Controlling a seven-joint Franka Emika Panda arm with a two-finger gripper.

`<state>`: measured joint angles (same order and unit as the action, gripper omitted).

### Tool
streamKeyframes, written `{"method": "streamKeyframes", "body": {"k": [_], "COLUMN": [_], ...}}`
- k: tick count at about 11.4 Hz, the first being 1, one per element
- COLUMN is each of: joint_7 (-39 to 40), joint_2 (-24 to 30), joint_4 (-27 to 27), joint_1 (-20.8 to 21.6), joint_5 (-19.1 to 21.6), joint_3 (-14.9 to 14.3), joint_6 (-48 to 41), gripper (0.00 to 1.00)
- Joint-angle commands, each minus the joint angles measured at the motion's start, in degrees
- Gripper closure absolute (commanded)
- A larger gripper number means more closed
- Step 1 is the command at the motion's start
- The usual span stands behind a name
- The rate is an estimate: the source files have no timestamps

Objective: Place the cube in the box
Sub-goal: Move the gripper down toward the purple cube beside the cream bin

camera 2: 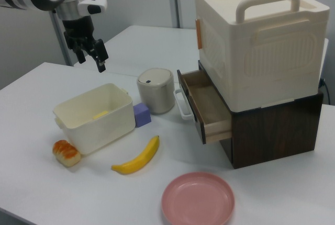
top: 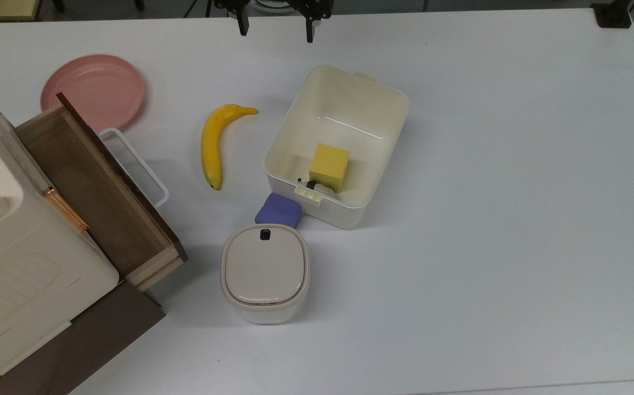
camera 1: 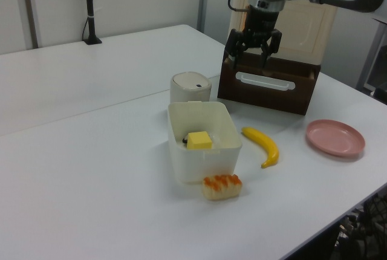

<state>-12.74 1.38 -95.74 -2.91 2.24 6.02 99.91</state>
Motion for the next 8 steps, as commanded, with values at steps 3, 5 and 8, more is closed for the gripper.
{"method": "streamKeyframes", "body": {"k": [3,5,8], "joint_7": [-3.61,-3.7,-8.69], "joint_2": [-1.1,-3.83,-8.66], "joint_4": [-3.66,-3.66,-3.57], "joint_1": [-0.69,-2.36,-2.8], "joint_5": [1.01,0.92,0.74], "joint_3": [-0.66,-0.66,-1.8], "joint_6": [10.73,15.38,22.24], "gripper": [0.0,0.0,0.0]}}
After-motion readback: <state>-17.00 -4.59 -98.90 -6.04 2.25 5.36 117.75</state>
